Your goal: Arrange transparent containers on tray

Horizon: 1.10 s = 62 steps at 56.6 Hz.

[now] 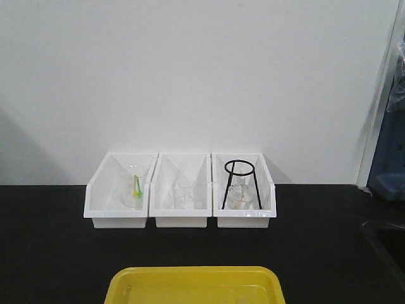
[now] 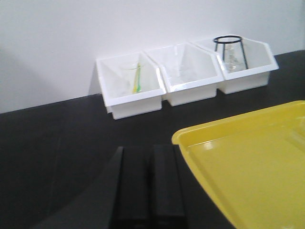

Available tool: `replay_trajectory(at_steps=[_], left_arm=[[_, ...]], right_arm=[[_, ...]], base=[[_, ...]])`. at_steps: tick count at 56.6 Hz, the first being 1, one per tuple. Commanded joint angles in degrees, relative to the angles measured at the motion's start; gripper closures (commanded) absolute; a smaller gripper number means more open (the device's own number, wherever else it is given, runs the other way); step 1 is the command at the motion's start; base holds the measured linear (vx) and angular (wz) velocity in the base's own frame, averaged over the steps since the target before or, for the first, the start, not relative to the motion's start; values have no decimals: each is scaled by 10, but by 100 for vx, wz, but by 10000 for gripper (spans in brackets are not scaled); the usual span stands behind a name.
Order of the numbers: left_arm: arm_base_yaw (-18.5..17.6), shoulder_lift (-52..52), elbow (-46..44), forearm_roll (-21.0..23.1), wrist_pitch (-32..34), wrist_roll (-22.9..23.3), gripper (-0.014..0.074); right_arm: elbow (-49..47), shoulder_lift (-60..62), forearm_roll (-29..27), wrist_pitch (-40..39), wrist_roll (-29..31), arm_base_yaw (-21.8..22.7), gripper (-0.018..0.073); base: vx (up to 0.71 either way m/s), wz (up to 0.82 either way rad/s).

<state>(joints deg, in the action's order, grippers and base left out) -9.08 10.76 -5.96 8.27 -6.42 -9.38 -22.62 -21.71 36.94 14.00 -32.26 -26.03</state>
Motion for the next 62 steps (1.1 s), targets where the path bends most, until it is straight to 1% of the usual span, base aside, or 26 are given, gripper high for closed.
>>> replay_trajectory(at_steps=[1, 4, 7, 8, 10, 13, 16, 62], left_arm=[[37, -51, 28, -3, 49, 25, 599], [55, -81, 58, -3, 52, 26, 599], [65, -113, 79, -3, 55, 26, 599], [68, -121, 79, -4, 39, 25, 599], [68, -124, 75, -14, 21, 25, 599], [68, -117, 75, -34, 25, 25, 599], [68, -120, 75, -43, 25, 25, 599], [67, -120, 75, -43, 26, 25, 599]], right_arm=[[-16, -3, 14, -40, -2, 3, 568], [-16, -3, 14, -40, -2, 3, 568], [-16, -3, 14, -40, -2, 3, 568], [-16, -3, 14, -40, -2, 3, 568], [-16, -3, 14, -40, -2, 3, 568], [-16, -3, 14, -40, -1, 3, 568], [-16, -3, 14, -39, 1, 3, 568], [-16, -3, 14, -36, 1, 3, 568]], base=[[0, 0], [0, 0], [0, 0], [0, 0], [0, 0], [0, 0], [0, 0], [0, 0]])
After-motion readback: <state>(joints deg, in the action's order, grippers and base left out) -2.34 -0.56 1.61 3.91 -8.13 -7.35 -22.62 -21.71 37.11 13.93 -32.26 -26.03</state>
